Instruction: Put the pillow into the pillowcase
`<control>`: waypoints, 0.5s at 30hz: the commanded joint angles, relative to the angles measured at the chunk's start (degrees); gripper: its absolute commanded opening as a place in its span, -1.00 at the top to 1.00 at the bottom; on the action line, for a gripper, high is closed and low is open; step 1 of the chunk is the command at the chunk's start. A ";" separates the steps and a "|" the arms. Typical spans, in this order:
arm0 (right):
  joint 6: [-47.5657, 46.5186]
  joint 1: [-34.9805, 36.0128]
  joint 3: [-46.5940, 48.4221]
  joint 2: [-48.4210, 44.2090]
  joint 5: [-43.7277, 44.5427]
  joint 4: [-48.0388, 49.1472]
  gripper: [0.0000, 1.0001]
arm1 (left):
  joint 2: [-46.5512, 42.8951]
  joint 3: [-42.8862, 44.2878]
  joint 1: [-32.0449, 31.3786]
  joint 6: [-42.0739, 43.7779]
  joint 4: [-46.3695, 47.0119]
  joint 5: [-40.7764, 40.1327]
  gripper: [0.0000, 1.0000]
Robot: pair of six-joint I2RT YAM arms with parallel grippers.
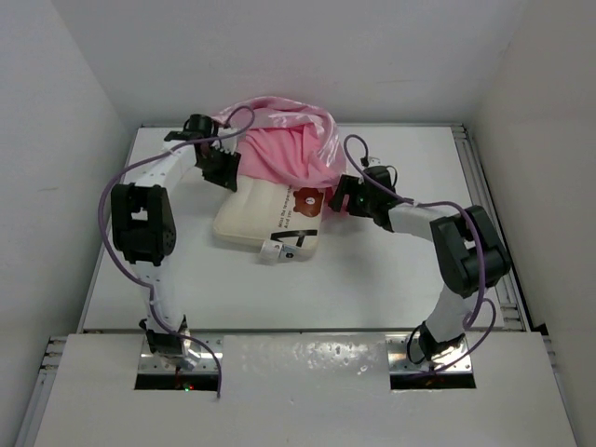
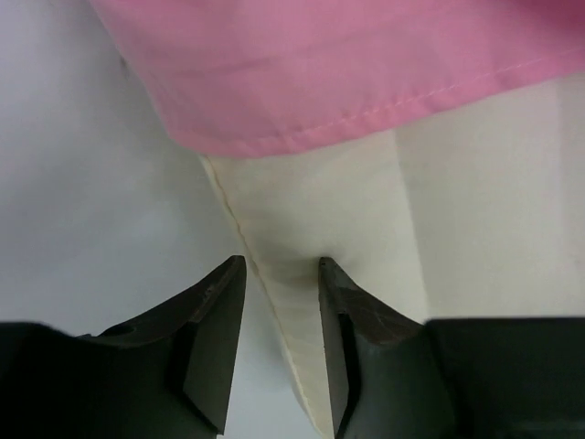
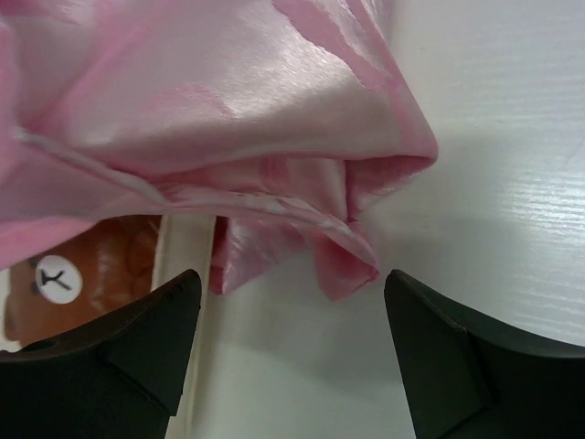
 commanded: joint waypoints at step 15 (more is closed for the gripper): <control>10.08 0.37 1.71 10.34 -12.68 11.49 0.96 | 4.99 4.95 -7.05 25.23 -17.99 39.23 -0.23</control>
